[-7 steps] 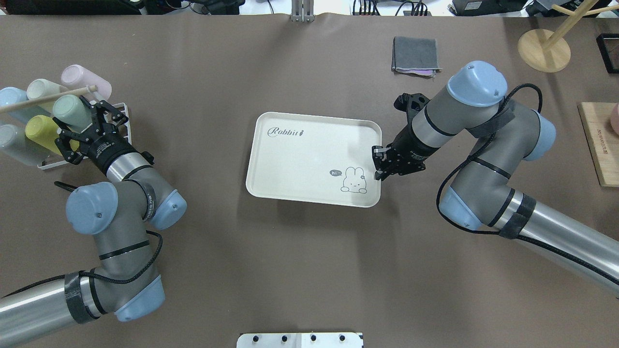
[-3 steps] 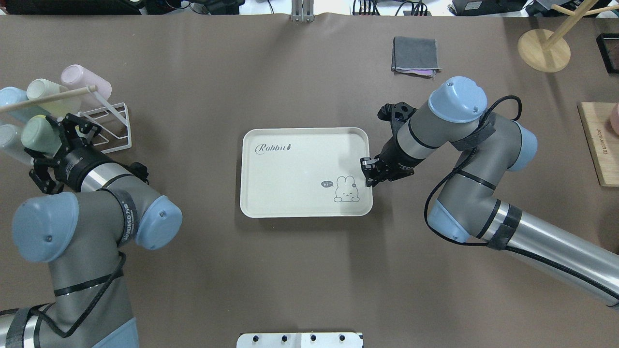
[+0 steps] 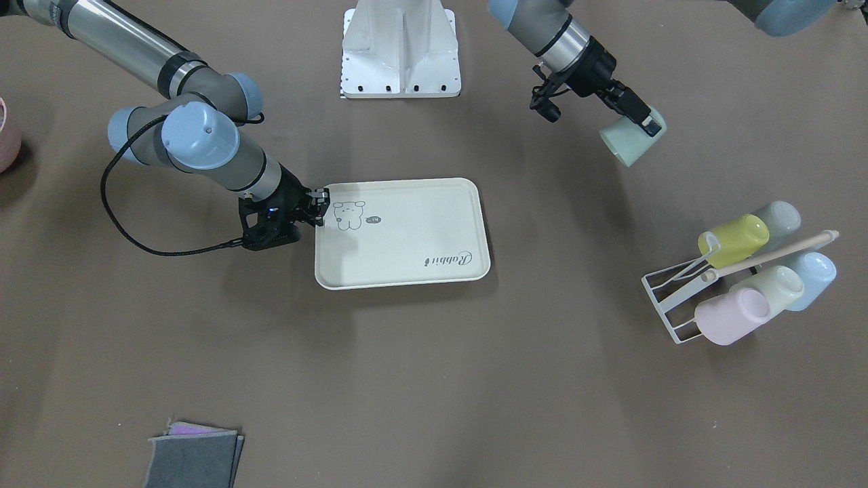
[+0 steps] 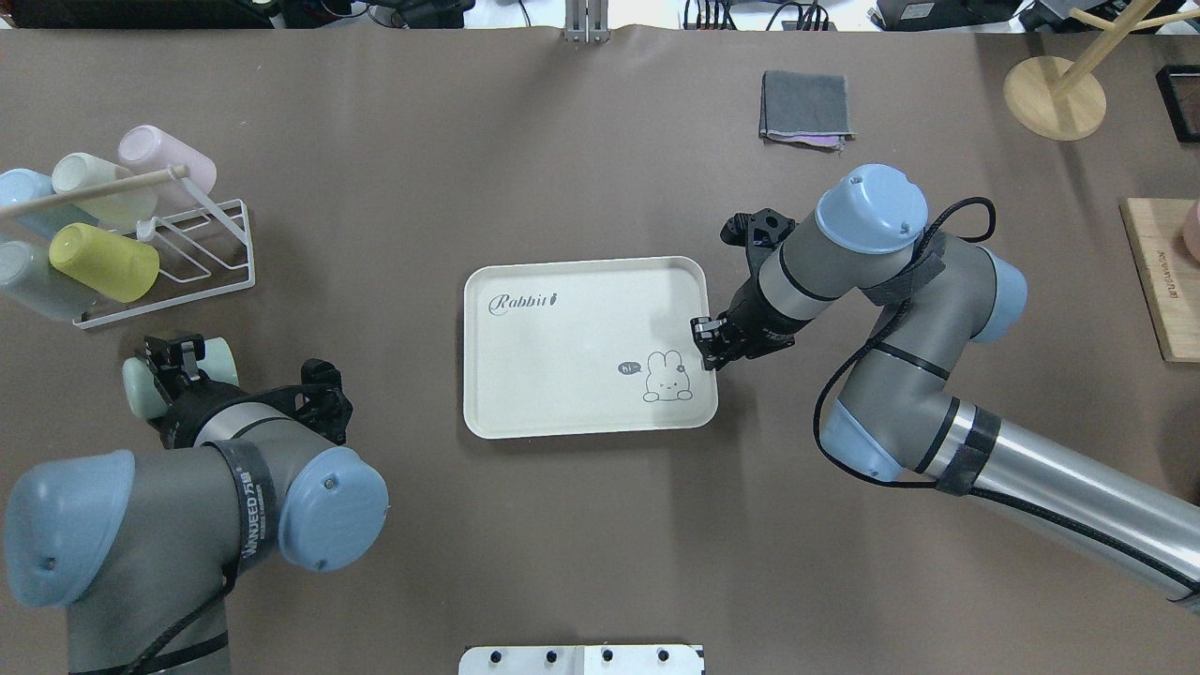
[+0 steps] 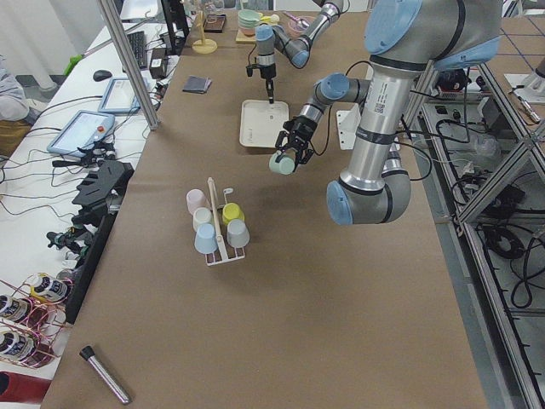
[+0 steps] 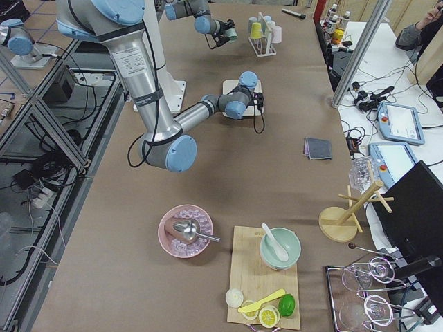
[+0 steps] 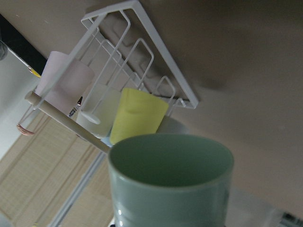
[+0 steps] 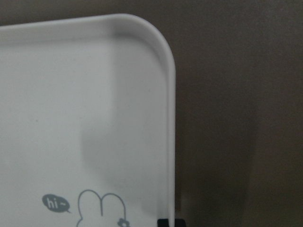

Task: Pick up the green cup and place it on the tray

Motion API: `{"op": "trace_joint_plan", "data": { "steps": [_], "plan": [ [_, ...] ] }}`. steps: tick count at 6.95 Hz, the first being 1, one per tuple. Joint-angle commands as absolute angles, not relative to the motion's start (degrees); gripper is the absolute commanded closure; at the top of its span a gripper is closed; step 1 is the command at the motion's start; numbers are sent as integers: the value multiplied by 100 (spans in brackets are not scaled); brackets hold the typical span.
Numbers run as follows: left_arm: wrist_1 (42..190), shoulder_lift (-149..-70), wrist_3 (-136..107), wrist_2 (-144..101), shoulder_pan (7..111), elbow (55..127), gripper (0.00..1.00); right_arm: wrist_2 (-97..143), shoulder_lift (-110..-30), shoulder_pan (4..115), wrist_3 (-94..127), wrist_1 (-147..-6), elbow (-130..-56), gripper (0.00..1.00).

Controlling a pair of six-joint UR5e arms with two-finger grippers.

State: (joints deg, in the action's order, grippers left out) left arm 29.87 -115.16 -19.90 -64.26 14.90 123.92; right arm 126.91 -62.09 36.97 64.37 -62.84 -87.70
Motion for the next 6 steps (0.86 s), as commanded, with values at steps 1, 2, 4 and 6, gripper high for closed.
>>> {"op": "trace_joint_plan", "data": {
  "steps": [1, 2, 4, 6],
  "plan": [
    [5112, -11531, -3421, -6645, 1389, 12227, 62, 12656, -6039, 3656, 6416, -6284, -8544, 100],
    [6220, -11557, -3941, -6645, 1380, 12043, 62, 12665, -6021, 3656, 6425, -6293, -8534, 97],
    [8338, -11732, -4208, -6583, 1397, 11447, 62, 12700, -6055, 3708, 6469, -6293, -8595, 0],
    [9768, -11987, -4570, -6217, 1302, 10865, 62, 12770, -6247, 4355, 6408, -6345, -8753, 0]
  ]
}}
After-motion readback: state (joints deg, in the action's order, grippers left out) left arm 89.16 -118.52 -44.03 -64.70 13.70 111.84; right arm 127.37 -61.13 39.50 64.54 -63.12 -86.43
